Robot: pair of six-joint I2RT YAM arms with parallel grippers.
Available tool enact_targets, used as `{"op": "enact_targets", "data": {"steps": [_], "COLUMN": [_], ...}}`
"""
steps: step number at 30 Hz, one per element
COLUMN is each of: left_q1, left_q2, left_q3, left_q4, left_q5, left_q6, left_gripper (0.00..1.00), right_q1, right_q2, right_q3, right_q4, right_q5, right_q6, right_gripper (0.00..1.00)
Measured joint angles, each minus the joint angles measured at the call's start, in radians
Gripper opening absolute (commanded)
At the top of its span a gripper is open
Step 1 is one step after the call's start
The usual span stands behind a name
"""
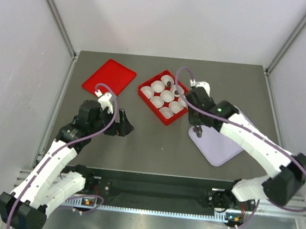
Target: Pack the chocolate
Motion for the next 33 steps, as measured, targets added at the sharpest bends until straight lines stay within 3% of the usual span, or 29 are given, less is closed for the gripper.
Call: {"op": "enact_targets", "data": {"steps": [12,33], "left_q1": [-0.005,-0.006], "left_q2": [0.000,0.000], "left_q3": [0.000,0.000], "left_q4": [0.000,0.000], "left_q5": [0.000,0.000], "left_q6": [0.000,0.000], "left_gripper": [0.94,0.94], "right_q1": [-0.014,-0.040], "right_q2": [0.318,0.359], "right_q3": [0.126,0.149], "right_q4": [0.111,0.128], "right_q5": [0.051,0.107], "right_q6": [-0.113,-0.132], "right_gripper": [0.36,0.45]}}
